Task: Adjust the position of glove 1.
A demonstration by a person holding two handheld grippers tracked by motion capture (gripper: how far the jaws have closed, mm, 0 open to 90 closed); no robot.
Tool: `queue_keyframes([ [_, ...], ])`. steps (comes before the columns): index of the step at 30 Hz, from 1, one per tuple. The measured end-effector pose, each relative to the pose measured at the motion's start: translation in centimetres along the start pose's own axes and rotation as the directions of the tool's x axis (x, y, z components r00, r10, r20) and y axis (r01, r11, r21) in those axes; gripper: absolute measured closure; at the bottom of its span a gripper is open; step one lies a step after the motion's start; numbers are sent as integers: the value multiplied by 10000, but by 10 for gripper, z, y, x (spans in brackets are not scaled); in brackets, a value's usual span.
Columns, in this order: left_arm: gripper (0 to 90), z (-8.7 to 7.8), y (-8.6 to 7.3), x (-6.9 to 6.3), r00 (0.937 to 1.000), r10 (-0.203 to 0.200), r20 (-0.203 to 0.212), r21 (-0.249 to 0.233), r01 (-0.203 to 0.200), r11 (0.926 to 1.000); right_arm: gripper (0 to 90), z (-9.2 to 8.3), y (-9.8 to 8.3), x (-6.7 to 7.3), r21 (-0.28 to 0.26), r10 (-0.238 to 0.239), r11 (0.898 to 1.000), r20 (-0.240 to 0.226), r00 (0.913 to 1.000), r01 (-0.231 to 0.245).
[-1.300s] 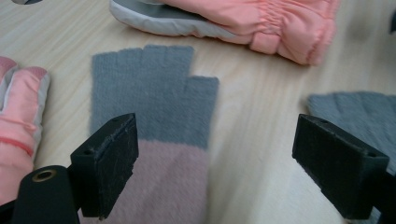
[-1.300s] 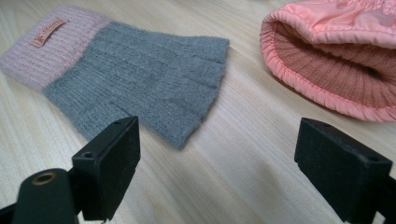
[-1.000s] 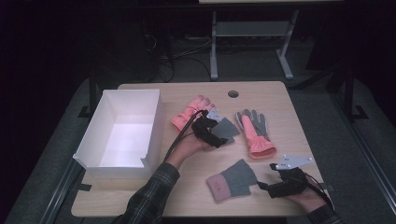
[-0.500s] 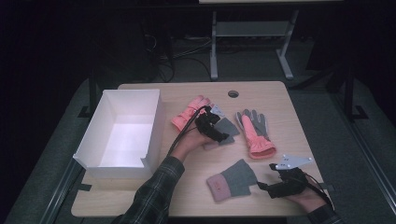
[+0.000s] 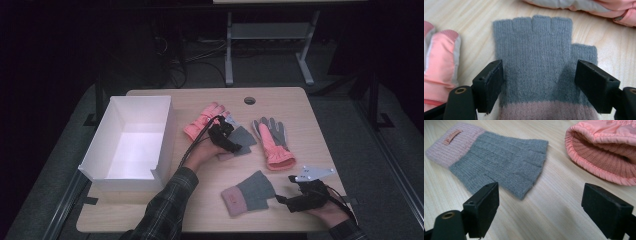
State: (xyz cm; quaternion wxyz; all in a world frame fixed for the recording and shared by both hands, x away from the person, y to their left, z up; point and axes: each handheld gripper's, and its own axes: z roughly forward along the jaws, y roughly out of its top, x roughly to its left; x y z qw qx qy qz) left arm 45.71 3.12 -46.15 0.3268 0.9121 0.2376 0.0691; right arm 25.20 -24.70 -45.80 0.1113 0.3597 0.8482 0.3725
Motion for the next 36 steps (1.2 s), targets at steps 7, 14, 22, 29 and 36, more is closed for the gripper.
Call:
queue_keyframes([
  [7,314,-1,0,1,9999,145,10,83,-146,9999,145,0,0,0,26,-21,10000,9,10000,21],
  [14,750,-6,0,1,9987,-63,496,52,60,10000,146,0,0,0,70,-54,10000,28,10000,53],
  [22,764,-10,1,1,9982,-195,563,-27,197,9998,146,0,0,0,51,23,10000,32,10000,-23],
  [29,763,-25,3,-1,9952,-616,759,6,617,9981,146,1,0,-1,71,33,10000,13,10000,-34],
  [36,762,-46,3,-9,9894,-1011,1041,-261,1044,9942,146,1,0,-1,80,59,10000,23,10000,-59],
])
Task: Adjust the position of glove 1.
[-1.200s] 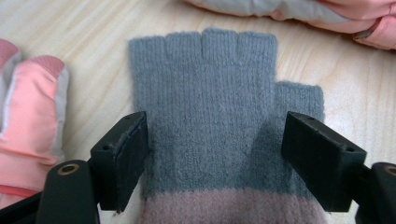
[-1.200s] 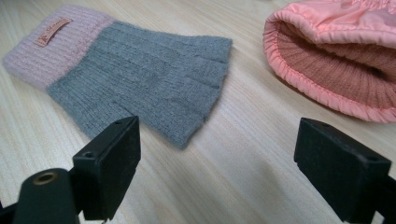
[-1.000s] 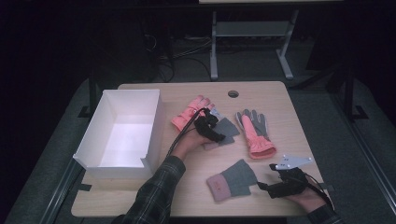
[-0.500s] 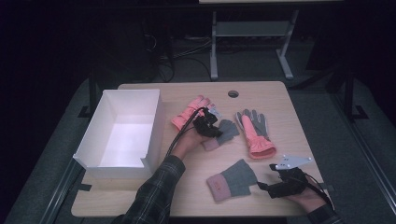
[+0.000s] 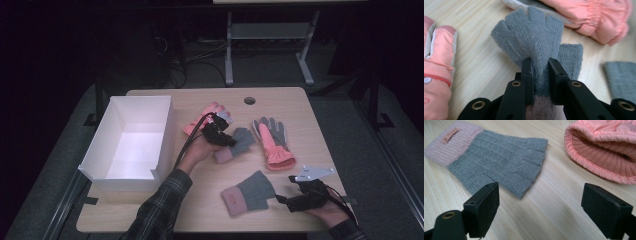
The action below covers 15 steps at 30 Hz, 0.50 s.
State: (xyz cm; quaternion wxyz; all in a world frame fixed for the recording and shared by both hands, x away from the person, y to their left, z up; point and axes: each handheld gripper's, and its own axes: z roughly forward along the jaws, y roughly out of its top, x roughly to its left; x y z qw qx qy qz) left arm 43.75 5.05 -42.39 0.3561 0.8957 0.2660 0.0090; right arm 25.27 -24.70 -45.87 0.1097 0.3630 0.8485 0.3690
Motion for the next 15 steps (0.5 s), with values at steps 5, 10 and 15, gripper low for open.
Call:
queue_keyframes([
  [5,761,-10,-4,-8,9999,-57,125,102,56,9999,146,0,0,1,-13,10,10000,17,10000,-10],
  [10,760,-22,-11,-20,9996,-21,269,37,20,10000,146,1,0,0,10,16,10000,27,10000,-16],
  [15,760,-29,-14,-30,9992,-82,397,-79,85,9999,146,1,0,1,23,14,10000,44,10000,-14],
])
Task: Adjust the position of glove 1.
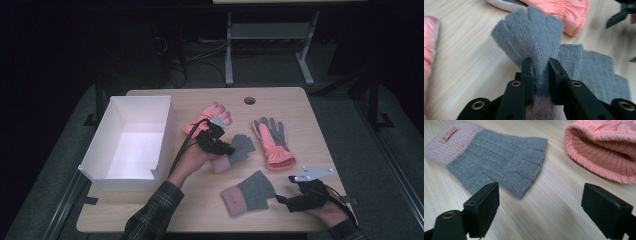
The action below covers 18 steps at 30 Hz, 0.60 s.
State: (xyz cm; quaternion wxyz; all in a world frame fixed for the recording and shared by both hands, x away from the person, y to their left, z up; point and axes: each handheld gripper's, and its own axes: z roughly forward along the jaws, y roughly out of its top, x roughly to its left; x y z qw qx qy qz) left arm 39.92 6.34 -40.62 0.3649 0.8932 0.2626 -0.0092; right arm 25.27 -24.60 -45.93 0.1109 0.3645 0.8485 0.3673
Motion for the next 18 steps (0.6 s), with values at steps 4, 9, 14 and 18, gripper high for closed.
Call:
queue_keyframes([
  [4,760,-5,-5,-11,9999,93,138,-32,-92,10000,146,0,0,0,0,7,10000,16,10000,-7],
  [9,760,-8,-11,-26,9994,160,310,20,-160,9999,146,0,0,0,18,-2,10000,19,10000,2],
  [14,760,-12,-17,-40,9990,303,340,22,-303,9995,146,-1,0,0,3,-24,10000,13,10000,24],
  [18,760,-16,-22,-53,9983,398,424,-28,-398,9992,146,0,0,0,13,-37,10000,0,10000,37],
])
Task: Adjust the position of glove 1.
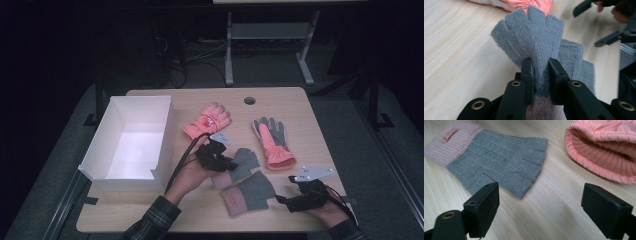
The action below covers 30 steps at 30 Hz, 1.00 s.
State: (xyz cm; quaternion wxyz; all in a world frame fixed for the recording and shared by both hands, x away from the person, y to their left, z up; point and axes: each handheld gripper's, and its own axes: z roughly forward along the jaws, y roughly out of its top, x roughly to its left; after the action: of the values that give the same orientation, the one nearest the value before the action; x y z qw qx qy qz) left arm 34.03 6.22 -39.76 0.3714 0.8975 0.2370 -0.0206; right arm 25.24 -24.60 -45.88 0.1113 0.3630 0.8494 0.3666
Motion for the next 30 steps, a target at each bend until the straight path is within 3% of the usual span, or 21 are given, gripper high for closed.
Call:
queue_keyframes([
  [13,755,7,-10,-29,9999,92,142,83,-93,9999,146,0,0,0,31,-11,10000,16,10000,11],
  [30,749,34,-6,-47,9980,617,143,580,-624,9964,146,1,0,0,97,-118,9999,27,9999,118],
])
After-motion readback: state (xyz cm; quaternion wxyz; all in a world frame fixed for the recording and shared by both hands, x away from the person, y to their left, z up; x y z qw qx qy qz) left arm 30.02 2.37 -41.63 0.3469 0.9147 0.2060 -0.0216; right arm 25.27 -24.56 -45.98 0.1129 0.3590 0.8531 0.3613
